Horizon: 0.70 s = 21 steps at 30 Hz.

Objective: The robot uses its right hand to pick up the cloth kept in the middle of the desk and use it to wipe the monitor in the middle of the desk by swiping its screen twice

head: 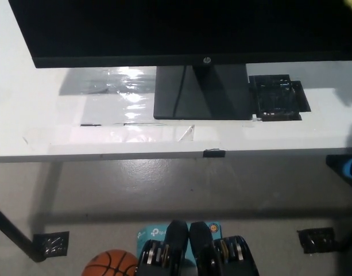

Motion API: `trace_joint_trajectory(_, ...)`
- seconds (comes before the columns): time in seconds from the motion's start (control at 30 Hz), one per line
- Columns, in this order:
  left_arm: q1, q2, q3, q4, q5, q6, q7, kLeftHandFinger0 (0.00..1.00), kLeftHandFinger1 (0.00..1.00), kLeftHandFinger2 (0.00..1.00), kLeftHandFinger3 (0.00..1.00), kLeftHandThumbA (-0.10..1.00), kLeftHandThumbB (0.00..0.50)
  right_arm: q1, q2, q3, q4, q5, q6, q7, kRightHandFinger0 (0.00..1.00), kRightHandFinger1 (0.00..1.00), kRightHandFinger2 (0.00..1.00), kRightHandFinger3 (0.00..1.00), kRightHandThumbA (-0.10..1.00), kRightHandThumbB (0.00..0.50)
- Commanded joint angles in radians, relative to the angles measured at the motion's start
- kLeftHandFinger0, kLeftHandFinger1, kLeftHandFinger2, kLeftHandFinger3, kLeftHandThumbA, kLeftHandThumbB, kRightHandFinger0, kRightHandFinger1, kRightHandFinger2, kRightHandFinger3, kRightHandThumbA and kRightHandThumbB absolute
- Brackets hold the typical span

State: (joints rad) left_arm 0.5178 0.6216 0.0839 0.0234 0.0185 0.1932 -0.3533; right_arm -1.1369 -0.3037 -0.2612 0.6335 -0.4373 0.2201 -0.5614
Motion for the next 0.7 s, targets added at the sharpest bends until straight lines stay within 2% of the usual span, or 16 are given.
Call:
trace_joint_trajectory(0.0, 0.016, 0.02, 0.006, -0.004, 0.002, -0.025, -0.006, 0.78, 0.74, 0.85, 1.0, 0.12, 0.117, -0.072, -0.051, 0.023, -0.017, -0.031, -0.012, -0.102, 0.0, 0.0, 0.18, 0.02, -0.1, 0.096)
trace_joint_trajectory(0.03, 0.025, 0.015, 0.02, -0.003, -0.017, -0.035, -0.008, 0.77, 0.73, 0.83, 1.0, 0.12, 0.128, -0.071, -0.04, 0.03, -0.015, -0.029, -0.015, -0.112, 0.0, 0.0, 0.19, 0.04, -0.1, 0.109)
trace_joint_trajectory(0.1, 0.027, 0.014, 0.017, -0.006, -0.022, -0.029, -0.014, 0.76, 0.73, 0.82, 1.0, 0.13, 0.138, -0.074, -0.031, 0.041, 0.003, -0.025, -0.025, -0.134, 0.0, 0.0, 0.19, 0.03, -0.1, 0.105)
trace_joint_trajectory(0.23, 0.023, 0.014, 0.012, -0.004, -0.015, -0.022, -0.011, 0.76, 0.73, 0.8, 1.0, 0.12, 0.126, -0.086, 0.0, 0.081, 0.052, -0.036, -0.044, -0.189, 0.0, 0.0, 0.0, 0.07, -0.1, 0.012)
trace_joint_trajectory(0.27, 0.025, 0.016, 0.013, -0.013, -0.013, -0.017, -0.01, 0.76, 0.73, 0.81, 1.0, 0.11, 0.122, -0.084, 0.01, 0.096, 0.056, -0.046, -0.046, -0.203, 0.0, 0.0, 0.01, 0.19, -0.1, 0.033)
trace_joint_trajectory(0.3, 0.025, 0.016, 0.013, -0.018, -0.012, -0.014, -0.01, 0.76, 0.73, 0.81, 1.0, 0.11, 0.122, -0.084, 0.012, 0.105, 0.06, -0.048, -0.047, -0.211, 0.0, 0.0, 0.01, 0.15, -0.1, 0.008)
trace_joint_trajectory(0.33, 0.025, 0.019, 0.011, -0.022, -0.009, -0.016, -0.011, 0.75, 0.72, 0.8, 1.0, 0.11, 0.122, -0.089, 0.043, 0.141, 0.087, -0.07, -0.054, -0.238, 0.0, 0.0, 0.03, 0.01, -0.1, 0.009)
trace_joint_trajectory(0.47, 0.033, 0.018, 0.015, -0.027, -0.009, -0.019, -0.007, 0.74, 0.71, 0.79, 1.0, 0.11, 0.123, -0.098, 0.103, 0.201, 0.115, -0.084, -0.04, -0.262, 0.0, 0.0, 0.23, 0.0, -0.1, 0.021)
trace_joint_trajectory(0.53, 0.031, 0.019, 0.016, -0.033, -0.012, -0.007, -0.01, 0.75, 0.72, 0.8, 1.0, 0.11, 0.121, -0.103, 0.113, 0.226, 0.14, -0.093, -0.059, -0.296, 0.0, 0.0, 0.25, 0.0, -0.1, 0.026)
trace_joint_trajectory(0.57, 0.025, 0.019, 0.013, -0.02, -0.01, -0.017, -0.01, 0.74, 0.71, 0.8, 1.0, 0.1, 0.117, -0.106, 0.125, 0.241, 0.143, -0.099, -0.043, -0.296, 0.0, 0.0, 0.26, 0.06, -0.1, 0.027)
trace_joint_trajectory(0.6, 0.025, 0.021, 0.012, -0.024, -0.009, -0.017, -0.011, 0.74, 0.71, 0.8, 1.0, 0.1, 0.116, -0.11, 0.137, 0.248, 0.15, -0.098, -0.042, -0.303, 0.0, 0.0, 0.26, 0.06, -0.1, 0.029)
trace_joint_trajectory(0.63, 0.022, 0.026, 0.006, -0.019, 0.004, -0.024, -0.009, 0.75, 0.71, 0.82, 1.0, 0.11, 0.116, -0.12, 0.161, 0.265, 0.175, -0.103, -0.042, -0.323, 0.0, 0.0, 0.26, 0.08, -0.1, 0.059)
trace_joint_trajectory(0.67, 0.02, 0.026, 0.004, -0.017, 0.006, -0.026, -0.009, 0.75, 0.71, 0.82, 1.0, 0.11, 0.115, -0.125, 0.17, 0.274, 0.191, -0.102, -0.049, -0.329, 0.0, 0.0, 0.27, 0.05, -0.1, 0.05)
